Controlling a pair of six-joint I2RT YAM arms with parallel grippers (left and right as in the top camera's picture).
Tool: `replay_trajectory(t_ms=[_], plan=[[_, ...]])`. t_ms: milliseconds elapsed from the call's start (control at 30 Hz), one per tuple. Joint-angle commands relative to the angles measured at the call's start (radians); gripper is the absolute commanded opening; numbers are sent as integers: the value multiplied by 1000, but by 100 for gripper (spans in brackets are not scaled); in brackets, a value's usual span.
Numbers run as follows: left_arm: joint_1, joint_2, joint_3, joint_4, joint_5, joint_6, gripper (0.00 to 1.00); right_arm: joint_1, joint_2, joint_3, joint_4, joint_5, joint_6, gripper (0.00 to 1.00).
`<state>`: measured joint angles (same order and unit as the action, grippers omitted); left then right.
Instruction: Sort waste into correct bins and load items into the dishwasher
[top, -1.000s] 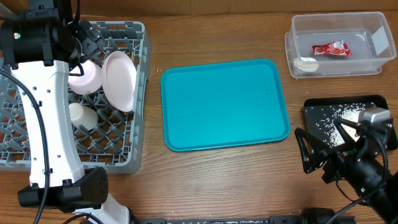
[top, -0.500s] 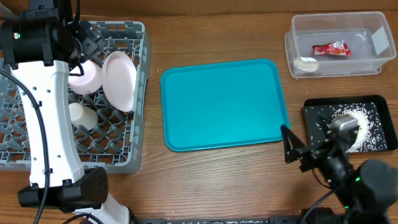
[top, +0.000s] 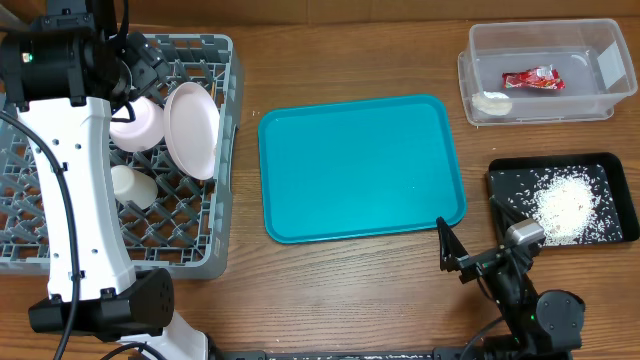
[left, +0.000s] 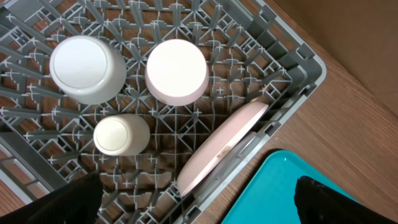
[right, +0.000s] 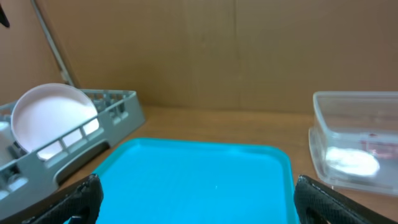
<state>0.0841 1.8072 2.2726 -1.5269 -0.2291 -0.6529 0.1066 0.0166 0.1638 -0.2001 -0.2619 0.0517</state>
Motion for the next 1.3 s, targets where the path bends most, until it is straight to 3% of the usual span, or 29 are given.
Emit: replay_trajectory(t_ms=[0,167,500,733,1267], plan=[[0,4,-4,2,-14,-5,100,5,-14,-68,81,42,0,100],[0,4,-4,2,-14,-5,100,5,-14,-159,218,91,0,100],[0,4,-4,2,-14,-5,100,0,-14,-156,117,286,-23,100],[0,4,-4,2,-14,-5,100,-76,-14,-156,116,285,-137,100],[0,4,-4,2,-14,-5,100,-123,-14,-156,116,286,-138,100]])
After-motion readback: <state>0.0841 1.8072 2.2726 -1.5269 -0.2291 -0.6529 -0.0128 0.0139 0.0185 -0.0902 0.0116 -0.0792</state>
